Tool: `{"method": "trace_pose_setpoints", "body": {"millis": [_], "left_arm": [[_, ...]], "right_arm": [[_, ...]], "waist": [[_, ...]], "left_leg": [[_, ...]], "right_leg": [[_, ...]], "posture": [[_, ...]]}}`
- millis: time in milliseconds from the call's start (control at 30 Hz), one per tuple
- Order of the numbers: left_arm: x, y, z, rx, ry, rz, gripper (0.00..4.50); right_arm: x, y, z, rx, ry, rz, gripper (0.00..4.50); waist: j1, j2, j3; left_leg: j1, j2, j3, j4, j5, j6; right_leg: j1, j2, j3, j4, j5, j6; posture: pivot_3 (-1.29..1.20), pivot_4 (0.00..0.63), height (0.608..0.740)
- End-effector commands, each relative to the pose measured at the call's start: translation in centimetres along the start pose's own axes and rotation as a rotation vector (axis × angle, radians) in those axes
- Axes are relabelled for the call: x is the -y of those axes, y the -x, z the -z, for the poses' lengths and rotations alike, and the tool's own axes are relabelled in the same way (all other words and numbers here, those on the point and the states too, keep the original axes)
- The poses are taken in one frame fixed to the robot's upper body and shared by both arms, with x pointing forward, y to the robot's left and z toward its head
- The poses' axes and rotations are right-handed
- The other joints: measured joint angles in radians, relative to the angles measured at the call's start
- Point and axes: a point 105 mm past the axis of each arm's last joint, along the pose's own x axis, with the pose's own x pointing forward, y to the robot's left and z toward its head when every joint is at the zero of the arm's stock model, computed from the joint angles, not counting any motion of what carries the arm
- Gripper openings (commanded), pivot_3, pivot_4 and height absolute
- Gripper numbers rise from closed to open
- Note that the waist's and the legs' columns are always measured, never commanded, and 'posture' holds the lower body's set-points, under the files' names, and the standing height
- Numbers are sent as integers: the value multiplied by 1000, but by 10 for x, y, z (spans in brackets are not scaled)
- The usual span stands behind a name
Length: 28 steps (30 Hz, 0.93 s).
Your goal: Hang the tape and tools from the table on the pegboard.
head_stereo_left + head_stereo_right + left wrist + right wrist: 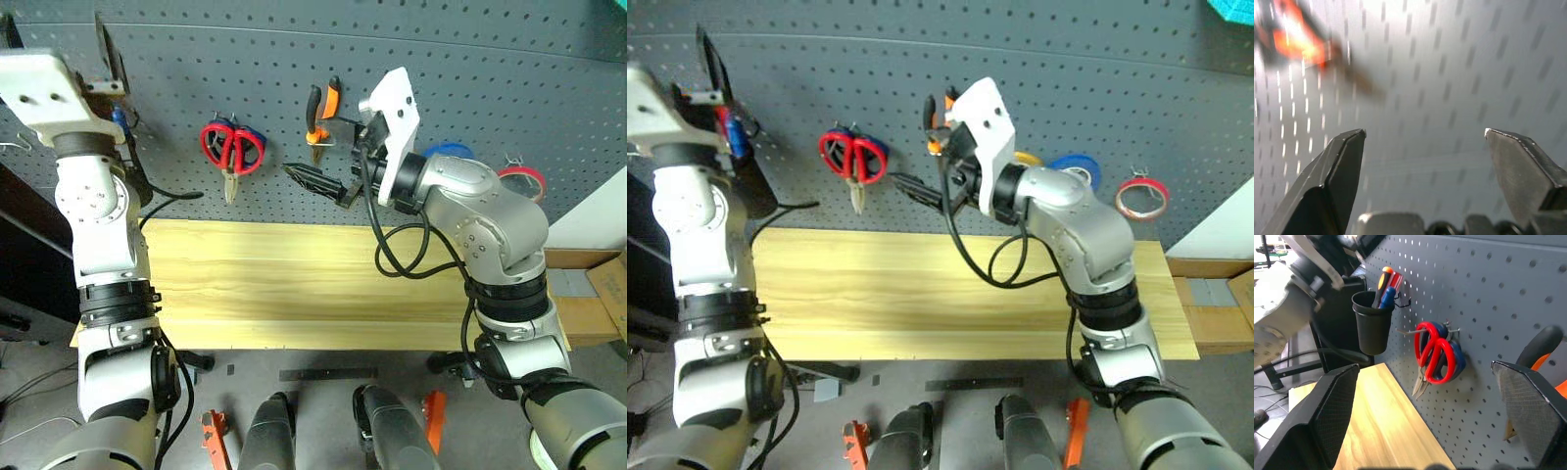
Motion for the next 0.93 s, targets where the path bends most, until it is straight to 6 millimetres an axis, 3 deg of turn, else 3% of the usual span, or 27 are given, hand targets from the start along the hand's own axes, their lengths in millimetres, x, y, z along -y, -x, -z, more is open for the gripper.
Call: {"method": "trace_pose_setpoints", "body": {"millis": [33, 100, 200, 367, 467, 633, 700, 833, 933], "left_arm": [[62, 24, -2, -82, 91, 329, 4251], [82, 49, 17, -235, 138, 442, 4251], [85, 80, 50, -487, 179, 400, 4251], [105, 128, 58, -655, 258, 501, 4251], [114, 159, 66, -730, 264, 572, 4251], [110, 190, 87, -811, 270, 587, 4251], [106, 205, 99, -852, 252, 589, 4251], [83, 233, 131, -976, 212, 484, 4251], [73, 237, 140, -976, 180, 425, 4251]], "right_arm": [[-5, 23, -8, 30, 21, -41, 4500], [-9, 35, 3, -12, 15, -61, 4500], [-13, 51, 23, -72, -12, -54, 4500], [-21, 79, 74, -201, -51, 21, 4500], [-27, 92, 111, -268, -74, 85, 4500], [-21, 105, 149, -300, -121, 223, 4500], [-16, 109, 160, -303, -106, 278, 4500], [6, 123, 185, -293, -101, 491, 4500], [18, 139, 206, -324, -76, 639, 4500]], "waist": [[2, 2, -12], [1, 5, -22], [-7, 9, -33], [-10, 17, -57], [-10, 19, -67], [-10, 19, -89], [-11, 20, -98], [-13, 20, -124], [-12, 20, -133]], "left_leg": [[0, 0, 0, 0, 0, 0], [1, 0, 0, 0, 0, 0], [4, 0, 0, 1, 0, 1], [9, 0, -1, 1, 0, 1], [22, -1, 1, -1, 0, 1], [24, 2, 2, 2, 0, 0], [34, 3, 4, 0, 0, 1], [41, 4, 5, -1, 0, 1], [41, 4, 5, -1, 0, 0]], "right_leg": [[1, 0, 0, 0, 0, 0], [2, 0, 1, -1, 0, 0], [4, 2, 1, 1, 0, 0], [10, 8, 2, 1, 1, -2], [22, 8, 4, -1, -1, -1], [22, 14, 7, -1, -1, 0], [31, 15, 8, -1, -1, -1], [37, 16, 8, -2, -2, -2], [37, 16, 8, -2, -2, -2]], "posture": [[-81, 151, 740], [-79, 145, 740], [-81, 135, 740], [-77, 108, 740], [-82, 90, 740], [-90, 68, 740], [-92, 58, 740], [-86, 44, 740], [-86, 35, 740]]}}
